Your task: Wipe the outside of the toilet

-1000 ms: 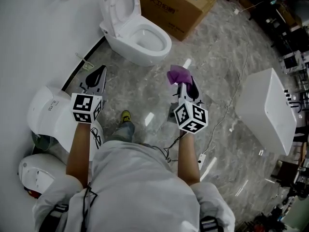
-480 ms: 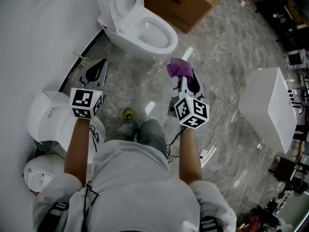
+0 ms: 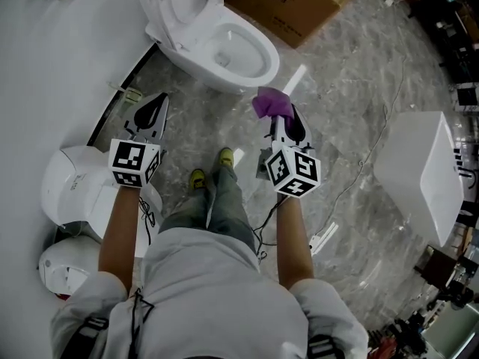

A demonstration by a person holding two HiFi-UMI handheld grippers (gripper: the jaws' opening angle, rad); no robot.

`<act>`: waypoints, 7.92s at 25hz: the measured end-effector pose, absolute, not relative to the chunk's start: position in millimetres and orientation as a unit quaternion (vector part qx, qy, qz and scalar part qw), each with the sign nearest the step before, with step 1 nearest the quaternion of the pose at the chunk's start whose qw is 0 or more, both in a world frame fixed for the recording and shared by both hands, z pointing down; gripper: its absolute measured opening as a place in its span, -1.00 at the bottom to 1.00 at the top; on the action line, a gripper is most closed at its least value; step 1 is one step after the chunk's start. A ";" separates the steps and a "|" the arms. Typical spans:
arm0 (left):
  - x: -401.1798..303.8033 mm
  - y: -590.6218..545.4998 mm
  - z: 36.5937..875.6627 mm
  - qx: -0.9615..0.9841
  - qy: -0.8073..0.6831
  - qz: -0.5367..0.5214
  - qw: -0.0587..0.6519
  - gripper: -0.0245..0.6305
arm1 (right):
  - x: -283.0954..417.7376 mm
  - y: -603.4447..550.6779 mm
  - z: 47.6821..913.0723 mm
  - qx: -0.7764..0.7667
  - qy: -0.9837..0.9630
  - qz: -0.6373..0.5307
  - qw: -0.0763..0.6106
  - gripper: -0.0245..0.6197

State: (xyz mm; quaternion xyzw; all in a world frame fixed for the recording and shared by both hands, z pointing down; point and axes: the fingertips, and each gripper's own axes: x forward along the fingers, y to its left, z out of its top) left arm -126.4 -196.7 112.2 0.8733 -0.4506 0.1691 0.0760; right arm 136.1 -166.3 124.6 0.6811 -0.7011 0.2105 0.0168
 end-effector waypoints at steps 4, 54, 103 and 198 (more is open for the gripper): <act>-107.9 -224.0 130.5 0.867 -0.458 0.178 0.080 -0.88 | 151.8 -204.7 146.0 0.668 -0.711 0.218 0.020 -0.65; -143.7 -287.0 511.4 0.838 -0.523 0.144 0.054 -0.88 | 62.4 -291.4 533.2 0.572 -0.792 0.211 0.017 -0.65; -137.8 -282.5 721.3 0.870 -0.480 0.115 0.002 -0.88 | 43.2 -346.4 707.8 0.650 -0.736 0.187 0.005 -0.66; -88.2 -283.4 799.8 0.880 -0.433 0.195 0.011 -0.88 | 288.2 -295.3 853.3 0.770 -0.541 0.336 -0.034 -0.65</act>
